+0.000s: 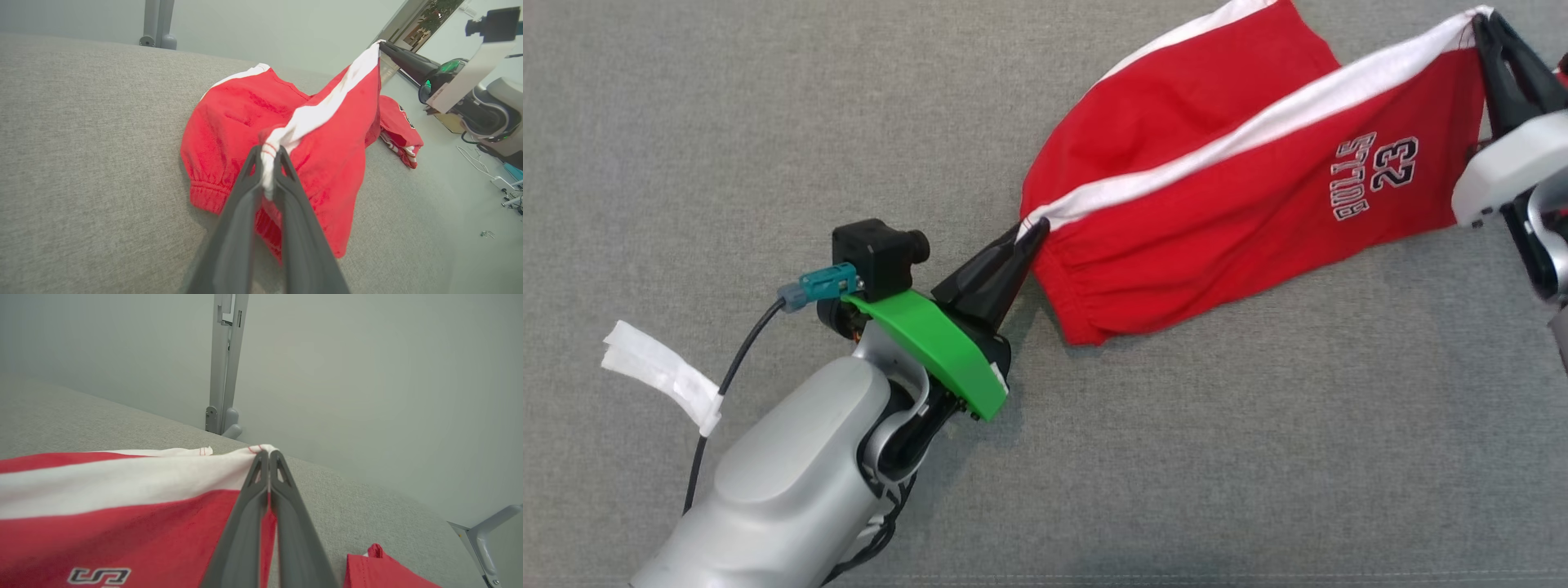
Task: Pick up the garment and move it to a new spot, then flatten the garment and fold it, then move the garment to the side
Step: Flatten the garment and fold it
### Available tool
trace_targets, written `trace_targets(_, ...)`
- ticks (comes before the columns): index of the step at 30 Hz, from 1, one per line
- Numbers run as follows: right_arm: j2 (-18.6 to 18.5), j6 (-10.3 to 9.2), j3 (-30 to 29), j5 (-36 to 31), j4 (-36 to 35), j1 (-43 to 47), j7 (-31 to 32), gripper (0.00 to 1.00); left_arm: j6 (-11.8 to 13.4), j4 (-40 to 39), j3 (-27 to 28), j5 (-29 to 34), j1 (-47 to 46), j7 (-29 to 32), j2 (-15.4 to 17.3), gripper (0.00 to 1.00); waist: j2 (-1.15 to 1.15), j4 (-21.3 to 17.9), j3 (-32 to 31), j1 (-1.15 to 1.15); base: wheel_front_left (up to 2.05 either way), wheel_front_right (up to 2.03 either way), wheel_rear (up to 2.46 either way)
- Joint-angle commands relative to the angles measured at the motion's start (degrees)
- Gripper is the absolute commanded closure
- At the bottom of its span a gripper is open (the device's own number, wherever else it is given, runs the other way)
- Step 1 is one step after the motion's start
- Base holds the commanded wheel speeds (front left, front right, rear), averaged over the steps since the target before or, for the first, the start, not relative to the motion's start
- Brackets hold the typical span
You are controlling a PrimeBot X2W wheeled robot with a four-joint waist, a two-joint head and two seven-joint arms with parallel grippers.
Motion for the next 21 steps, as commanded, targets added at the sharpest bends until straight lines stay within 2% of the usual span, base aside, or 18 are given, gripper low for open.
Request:
trace_targets(1,-0.8,-0.09,1.5,-0.1,3.7,-4.6,-0.4,1.00,-0.2,1.7,0.7,-1.1,-2.2,-0.9,-1.1,1.00,0.00,3.7,4.1,0.00,0.00,0.00,0.00)
trace_targets(8,-0.4,-0.09,7.4,-0.2,15.1,-17.0,-3.0,1.00,-0.2,6.3,1.8,-3.1,-6.4,-3.1,-3.1,1.00,0.00,6.4,8.1,0.00,0.00,0.00,0.00)
trace_targets(21,1.5,-0.09,16.2,-1.1,30.2,-31.4,-7.5,1.00,-0.2,9.8,-1.0,-4.1,-11.9,-5.3,-4.6,1.00,0.00,8.7,12.2,0.00,0.00,0.00,0.00)
